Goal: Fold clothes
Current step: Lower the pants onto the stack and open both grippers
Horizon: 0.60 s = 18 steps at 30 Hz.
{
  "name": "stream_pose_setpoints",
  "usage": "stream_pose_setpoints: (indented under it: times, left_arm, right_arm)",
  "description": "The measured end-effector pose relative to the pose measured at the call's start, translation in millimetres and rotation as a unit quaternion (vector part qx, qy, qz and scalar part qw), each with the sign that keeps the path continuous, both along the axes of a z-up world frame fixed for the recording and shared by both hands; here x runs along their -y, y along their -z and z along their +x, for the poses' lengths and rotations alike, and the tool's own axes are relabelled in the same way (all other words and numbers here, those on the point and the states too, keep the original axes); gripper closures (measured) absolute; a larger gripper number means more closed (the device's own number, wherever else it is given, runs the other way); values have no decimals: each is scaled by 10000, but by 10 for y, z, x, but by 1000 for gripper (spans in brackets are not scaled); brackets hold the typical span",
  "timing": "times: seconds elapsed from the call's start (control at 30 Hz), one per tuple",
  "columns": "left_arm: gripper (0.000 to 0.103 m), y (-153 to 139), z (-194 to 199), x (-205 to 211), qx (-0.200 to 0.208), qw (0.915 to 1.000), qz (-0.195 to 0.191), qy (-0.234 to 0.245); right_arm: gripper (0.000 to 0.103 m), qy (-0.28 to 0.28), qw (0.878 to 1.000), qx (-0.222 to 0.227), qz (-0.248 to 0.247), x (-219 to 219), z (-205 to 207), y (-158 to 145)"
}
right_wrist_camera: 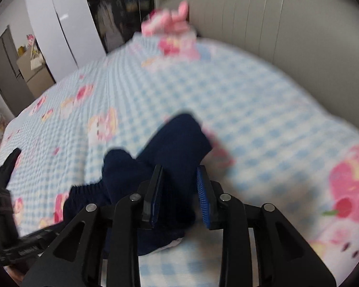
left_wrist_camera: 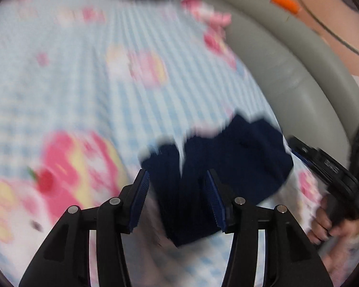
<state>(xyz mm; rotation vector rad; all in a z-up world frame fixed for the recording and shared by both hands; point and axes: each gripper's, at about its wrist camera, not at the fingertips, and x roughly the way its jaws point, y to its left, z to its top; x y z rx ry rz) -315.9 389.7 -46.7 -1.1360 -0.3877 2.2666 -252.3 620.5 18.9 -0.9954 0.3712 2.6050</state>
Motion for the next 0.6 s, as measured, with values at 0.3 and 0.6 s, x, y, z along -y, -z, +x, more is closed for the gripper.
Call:
stream_pose_setpoints:
  times: [0.3,0.6]
  left_arm:
    - [52,72,17,-519,-105,9942,-458,963]
    - [53,558,-79,-695,625,9890,-686,1149]
  right_arm:
    - [68,-1187,9905,581,368,560,-309,369]
    - [76,-1043,9918,741,5,277,-281,757]
